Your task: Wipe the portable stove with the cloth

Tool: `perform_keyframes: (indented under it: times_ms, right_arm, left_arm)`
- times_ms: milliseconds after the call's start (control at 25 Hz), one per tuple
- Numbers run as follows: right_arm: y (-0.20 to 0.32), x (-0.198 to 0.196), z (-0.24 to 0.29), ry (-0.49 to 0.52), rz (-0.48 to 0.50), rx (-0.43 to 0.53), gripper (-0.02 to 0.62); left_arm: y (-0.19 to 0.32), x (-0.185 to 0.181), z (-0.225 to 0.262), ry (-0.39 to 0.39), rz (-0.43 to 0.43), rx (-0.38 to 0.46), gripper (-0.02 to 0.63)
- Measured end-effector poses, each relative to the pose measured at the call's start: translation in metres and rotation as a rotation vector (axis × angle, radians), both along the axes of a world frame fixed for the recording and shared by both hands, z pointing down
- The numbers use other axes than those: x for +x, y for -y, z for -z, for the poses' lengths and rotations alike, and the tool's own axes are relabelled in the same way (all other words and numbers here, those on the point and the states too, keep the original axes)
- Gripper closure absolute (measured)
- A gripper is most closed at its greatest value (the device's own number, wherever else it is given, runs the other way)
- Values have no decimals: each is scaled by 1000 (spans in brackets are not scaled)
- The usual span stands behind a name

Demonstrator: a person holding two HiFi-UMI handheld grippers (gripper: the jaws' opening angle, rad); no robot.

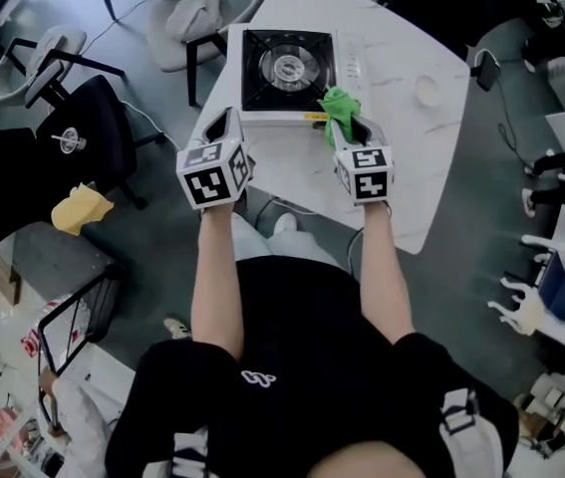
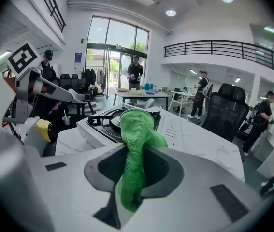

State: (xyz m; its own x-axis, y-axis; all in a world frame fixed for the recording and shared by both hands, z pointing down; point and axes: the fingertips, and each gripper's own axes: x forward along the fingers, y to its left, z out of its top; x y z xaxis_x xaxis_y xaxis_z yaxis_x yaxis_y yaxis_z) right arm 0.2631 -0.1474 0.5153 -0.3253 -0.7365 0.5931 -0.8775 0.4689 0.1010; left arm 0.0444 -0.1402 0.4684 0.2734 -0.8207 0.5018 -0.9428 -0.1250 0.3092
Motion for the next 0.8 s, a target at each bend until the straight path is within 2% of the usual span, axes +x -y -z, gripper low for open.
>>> perform_keyframes:
  times_ms: [160,360,560,720,800]
  right_arm:
    - [6,-28,-3,-76,16,-1,525]
    - [17,-32,-29,-192,-85,-63,525]
    - [28,-36,-30,-232,-133,-96,525]
    - [33,-69,-19,-219,-87,-65,525]
    - [30,-82,-24,-221,-64,-83,525]
  left_arm:
    - [4,-3,-9,1,-49,-16,611]
    - [8,-31,-20,-2,-53,-52,611]
    - [25,-47,-18,-8,-83,-47,611]
    - [29,-61,-19,-6,-100,-49,611]
    - [31,-68,-19,-4,-102,-47,611]
